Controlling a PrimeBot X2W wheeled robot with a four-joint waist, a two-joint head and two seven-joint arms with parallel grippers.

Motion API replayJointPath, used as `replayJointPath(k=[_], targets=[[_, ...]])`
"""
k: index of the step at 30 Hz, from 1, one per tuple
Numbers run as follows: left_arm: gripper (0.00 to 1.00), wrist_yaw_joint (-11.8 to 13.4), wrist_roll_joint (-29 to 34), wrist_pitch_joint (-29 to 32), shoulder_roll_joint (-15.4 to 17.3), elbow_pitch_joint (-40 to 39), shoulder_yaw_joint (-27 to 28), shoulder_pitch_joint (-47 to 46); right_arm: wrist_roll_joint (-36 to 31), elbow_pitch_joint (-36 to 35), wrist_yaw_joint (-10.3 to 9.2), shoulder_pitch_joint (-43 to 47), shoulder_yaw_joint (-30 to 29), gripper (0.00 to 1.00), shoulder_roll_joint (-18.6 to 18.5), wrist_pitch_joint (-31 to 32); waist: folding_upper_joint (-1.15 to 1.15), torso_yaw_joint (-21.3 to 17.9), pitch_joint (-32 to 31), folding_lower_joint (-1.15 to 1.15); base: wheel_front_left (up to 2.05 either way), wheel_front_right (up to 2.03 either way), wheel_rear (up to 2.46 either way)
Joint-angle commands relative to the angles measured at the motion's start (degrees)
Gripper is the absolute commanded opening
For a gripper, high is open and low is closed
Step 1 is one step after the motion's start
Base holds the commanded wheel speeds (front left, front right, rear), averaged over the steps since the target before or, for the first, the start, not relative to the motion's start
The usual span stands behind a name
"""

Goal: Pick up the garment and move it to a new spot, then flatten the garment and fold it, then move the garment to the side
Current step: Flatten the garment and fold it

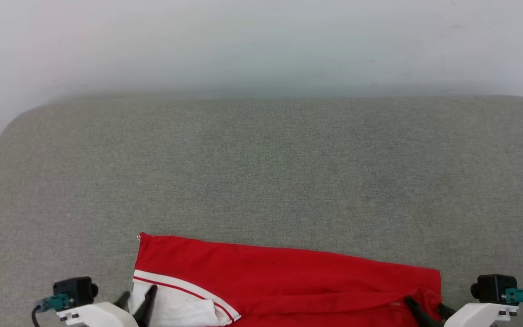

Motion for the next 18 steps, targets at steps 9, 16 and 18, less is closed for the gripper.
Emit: replayJointPath(k=[9, 16, 18], targets=[[1.00, 0.99, 8.12, -14.25, -0.68, -2.30, 1.79, -4.33, -1.72, -7.55, -0.04, 2.00, -3.45, 1.00, -0.79, 2.91, 0.00, 0.04, -1.88, 0.00, 0.00, 0.00, 0.00], [1.00, 2.38, 16.57, -19.77, -1.23, -6.59, 1.33, -6.79, -3.23, -8.62, -0.04, 2.79, -10.73, 1.00, -1.74, 12.33, 0.00, 1.64, -1.50, 0.00, 0.00, 0.00, 0.00], [1.00, 2.76, 18.83, -20.22, -1.78, -8.09, 1.67, -7.28, -3.15, -8.49, -0.04, 2.81, -11.30, 1.00, -1.64, 13.78, 0.00, 2.35, -1.09, 0.00, 0.00, 0.00, 0.00]])
